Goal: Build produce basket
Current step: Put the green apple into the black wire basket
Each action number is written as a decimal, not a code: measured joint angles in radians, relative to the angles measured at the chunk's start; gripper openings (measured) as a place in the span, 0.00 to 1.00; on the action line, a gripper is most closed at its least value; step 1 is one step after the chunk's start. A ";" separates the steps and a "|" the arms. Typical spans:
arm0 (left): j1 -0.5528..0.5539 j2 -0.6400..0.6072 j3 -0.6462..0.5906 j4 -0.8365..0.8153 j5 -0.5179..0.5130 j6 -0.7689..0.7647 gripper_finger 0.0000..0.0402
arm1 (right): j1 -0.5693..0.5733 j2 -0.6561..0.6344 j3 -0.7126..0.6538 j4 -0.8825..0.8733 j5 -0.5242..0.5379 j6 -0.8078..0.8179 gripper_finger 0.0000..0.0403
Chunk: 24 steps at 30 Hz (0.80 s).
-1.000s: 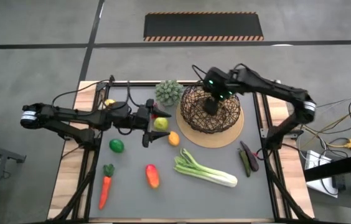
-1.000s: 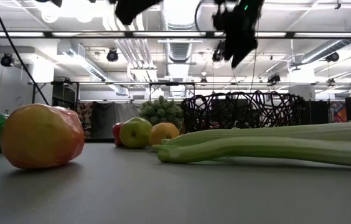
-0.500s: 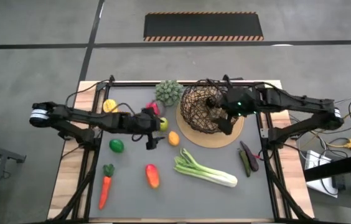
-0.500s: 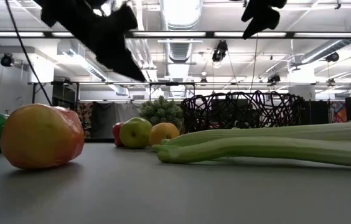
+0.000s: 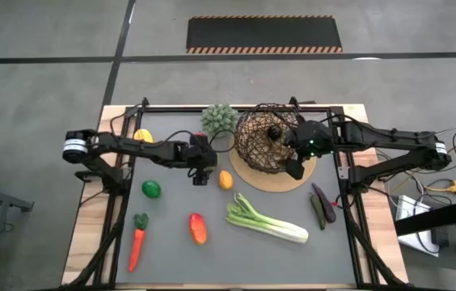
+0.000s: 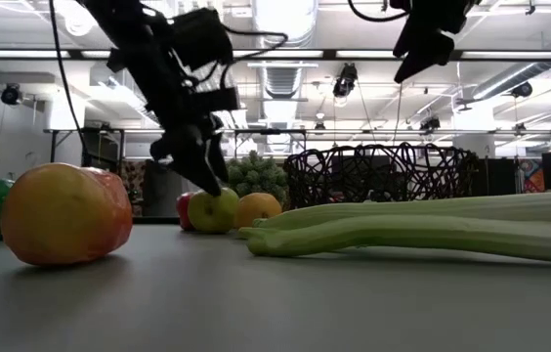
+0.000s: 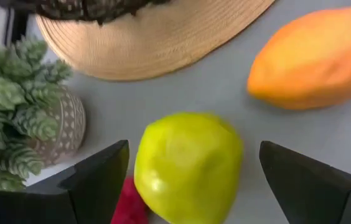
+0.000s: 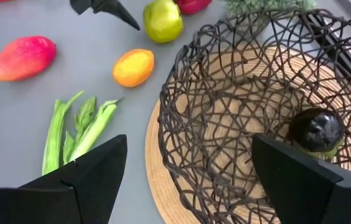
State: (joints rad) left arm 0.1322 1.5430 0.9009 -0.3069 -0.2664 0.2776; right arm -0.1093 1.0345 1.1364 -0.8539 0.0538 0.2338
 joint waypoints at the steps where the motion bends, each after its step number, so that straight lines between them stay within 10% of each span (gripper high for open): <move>1: 0.008 0.004 -0.002 -0.001 0.008 0.000 0.85 | 0.000 0.002 -0.002 0.000 0.000 -0.002 0.81; 24: 0.034 0.015 -0.008 -0.018 0.028 -0.037 0.59 | 0.000 0.001 -0.017 0.000 0.000 -0.009 0.81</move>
State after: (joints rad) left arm 0.1661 1.5578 0.8932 -0.3244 -0.2384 0.2401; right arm -0.1093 1.0359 1.1198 -0.8539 0.0536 0.2249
